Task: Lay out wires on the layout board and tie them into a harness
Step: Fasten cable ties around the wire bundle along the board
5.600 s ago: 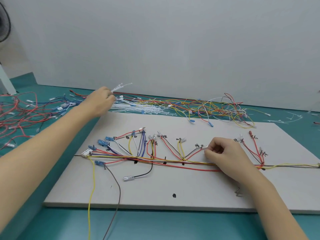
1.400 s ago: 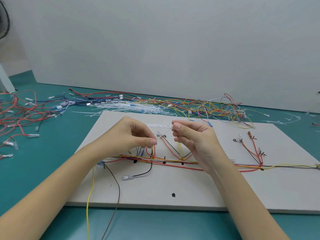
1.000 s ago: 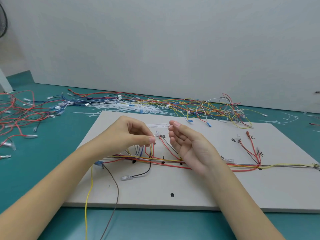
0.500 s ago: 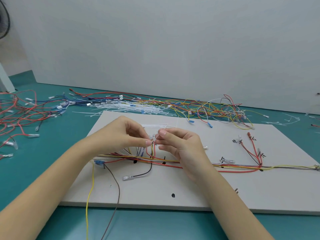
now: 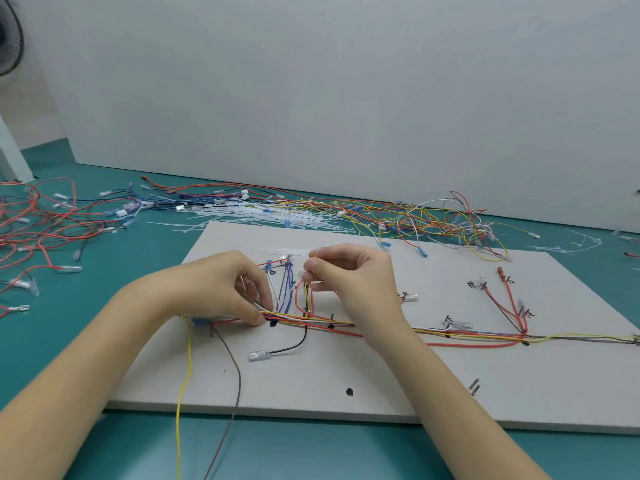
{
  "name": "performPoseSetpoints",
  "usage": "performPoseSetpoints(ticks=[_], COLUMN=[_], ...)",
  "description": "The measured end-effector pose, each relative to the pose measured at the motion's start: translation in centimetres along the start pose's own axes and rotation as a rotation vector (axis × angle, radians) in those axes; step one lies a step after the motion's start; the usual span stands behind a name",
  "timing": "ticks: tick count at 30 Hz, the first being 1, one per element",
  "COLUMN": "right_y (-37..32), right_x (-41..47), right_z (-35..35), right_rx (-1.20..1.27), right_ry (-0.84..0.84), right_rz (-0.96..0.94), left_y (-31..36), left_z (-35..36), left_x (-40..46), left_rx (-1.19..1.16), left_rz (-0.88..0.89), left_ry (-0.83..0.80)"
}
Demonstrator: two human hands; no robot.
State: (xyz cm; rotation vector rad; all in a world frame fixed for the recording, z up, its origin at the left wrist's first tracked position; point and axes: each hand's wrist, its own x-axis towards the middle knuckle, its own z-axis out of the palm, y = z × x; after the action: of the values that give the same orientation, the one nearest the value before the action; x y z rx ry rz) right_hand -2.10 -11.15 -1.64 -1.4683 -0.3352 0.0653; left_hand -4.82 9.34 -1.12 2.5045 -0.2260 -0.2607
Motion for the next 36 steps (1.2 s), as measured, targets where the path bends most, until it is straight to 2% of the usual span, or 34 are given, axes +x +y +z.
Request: performPoseSetpoints(ticks=[9,16,21,26,32,36], right_y=[1.4,2.5,2.8,2.7,3.2,3.5], right_x=[1.9,2.0,2.1,2.4,2.1,2.3], right_z=[2.1,2.3,2.0,1.8,2.5,2.4], right_rx=[-0.199,-0.358,-0.353,-0.4,-0.399,-0.365], right_ry=[-0.013,-0.105,-0.115,-0.069,-0.21,-0.235], right_rz=[-0.073,-0.08,-0.098,-0.221,-0.197,-0.157], left_y=[0.2,0.0,-0.1,-0.2,-0.2,-0.2], left_z=[0.8,0.8,0.8,0.6,0.6,0.6], left_x=[0.6,0.5,0.4,0.4,0.5,0.5], left_rx=[-0.01,-0.032,-0.03,-0.004,0.041,0.062], left_rz=[-0.015,-0.03,-0.013,0.005,0.033,0.036], left_ry=[-0.027,-0.101,-0.112,-0.09,-0.051,-0.048])
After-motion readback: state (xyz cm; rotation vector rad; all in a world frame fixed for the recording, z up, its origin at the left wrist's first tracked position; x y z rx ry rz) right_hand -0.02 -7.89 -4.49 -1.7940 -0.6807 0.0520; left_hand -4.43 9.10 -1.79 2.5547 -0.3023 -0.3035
